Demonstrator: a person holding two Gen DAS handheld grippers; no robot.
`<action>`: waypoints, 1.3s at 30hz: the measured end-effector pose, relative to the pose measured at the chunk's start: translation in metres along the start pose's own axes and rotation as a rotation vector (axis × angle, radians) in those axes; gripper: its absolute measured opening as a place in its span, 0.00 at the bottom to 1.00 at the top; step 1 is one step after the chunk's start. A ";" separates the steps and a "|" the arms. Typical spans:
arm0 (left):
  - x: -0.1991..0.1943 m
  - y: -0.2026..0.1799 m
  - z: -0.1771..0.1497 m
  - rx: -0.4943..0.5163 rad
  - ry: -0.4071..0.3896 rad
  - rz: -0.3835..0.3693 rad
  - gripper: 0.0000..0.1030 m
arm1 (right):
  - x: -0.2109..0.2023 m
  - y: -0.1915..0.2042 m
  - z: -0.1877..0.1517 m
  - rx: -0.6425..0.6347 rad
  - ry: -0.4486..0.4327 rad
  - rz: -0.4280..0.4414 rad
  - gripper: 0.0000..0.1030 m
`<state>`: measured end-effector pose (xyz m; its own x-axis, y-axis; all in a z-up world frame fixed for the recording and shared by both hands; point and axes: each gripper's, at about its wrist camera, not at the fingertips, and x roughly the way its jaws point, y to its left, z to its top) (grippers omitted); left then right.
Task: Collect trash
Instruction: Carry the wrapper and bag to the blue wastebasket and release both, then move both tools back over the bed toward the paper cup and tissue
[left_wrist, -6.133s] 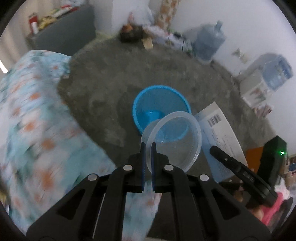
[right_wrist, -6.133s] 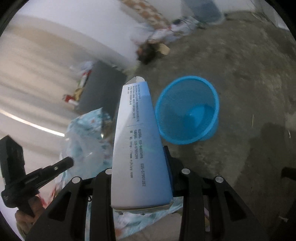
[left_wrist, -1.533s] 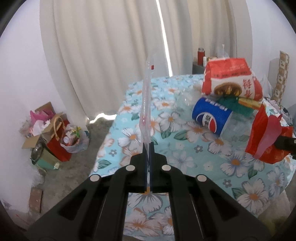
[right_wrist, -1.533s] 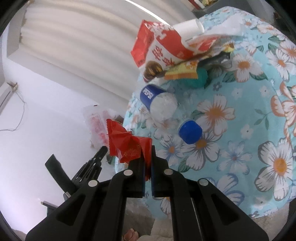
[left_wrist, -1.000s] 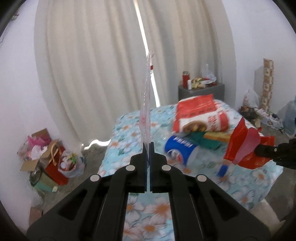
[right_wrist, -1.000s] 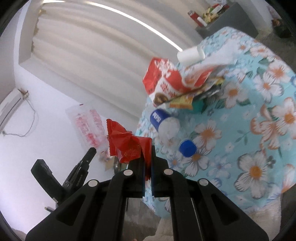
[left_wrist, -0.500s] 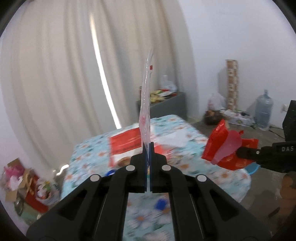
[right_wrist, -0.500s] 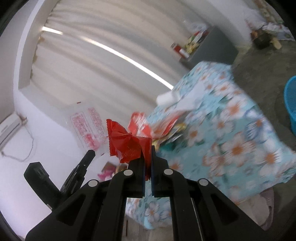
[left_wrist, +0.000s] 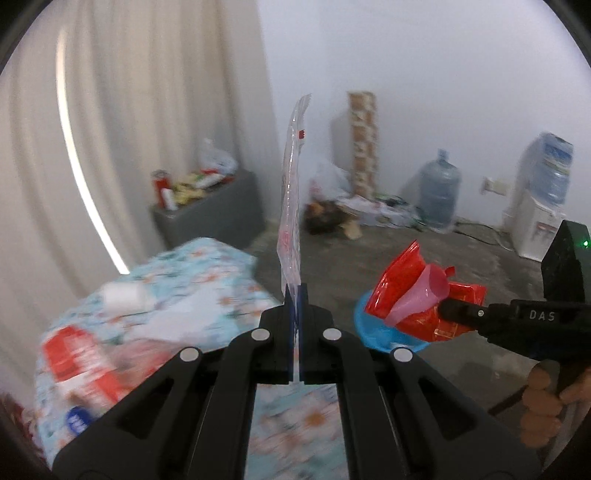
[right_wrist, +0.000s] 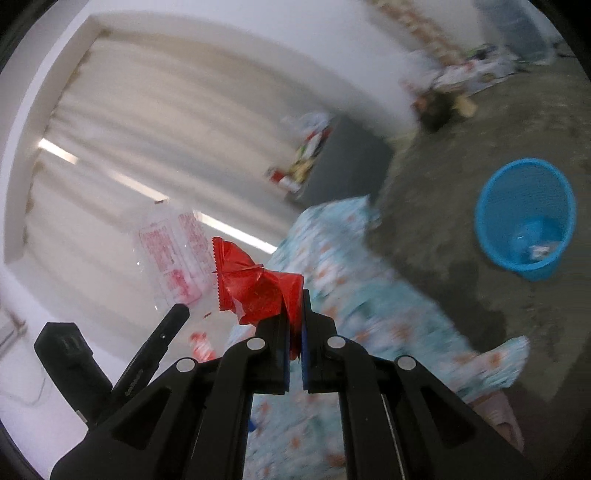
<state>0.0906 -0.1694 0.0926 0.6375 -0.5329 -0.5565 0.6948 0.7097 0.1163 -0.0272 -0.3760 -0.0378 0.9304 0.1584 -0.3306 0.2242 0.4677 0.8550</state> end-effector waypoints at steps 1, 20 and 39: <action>0.016 -0.008 0.003 0.002 0.022 -0.029 0.00 | -0.003 -0.011 0.006 0.016 -0.023 -0.029 0.04; 0.351 -0.140 -0.012 -0.056 0.583 -0.338 0.04 | 0.066 -0.239 0.111 0.327 0.002 -0.542 0.11; 0.269 -0.113 0.013 -0.102 0.456 -0.357 0.57 | 0.039 -0.223 0.084 0.250 -0.050 -0.587 0.63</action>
<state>0.1877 -0.3987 -0.0596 0.1464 -0.5116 -0.8467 0.7902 0.5754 -0.2110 -0.0169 -0.5474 -0.2075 0.6429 -0.1062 -0.7585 0.7561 0.2459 0.6064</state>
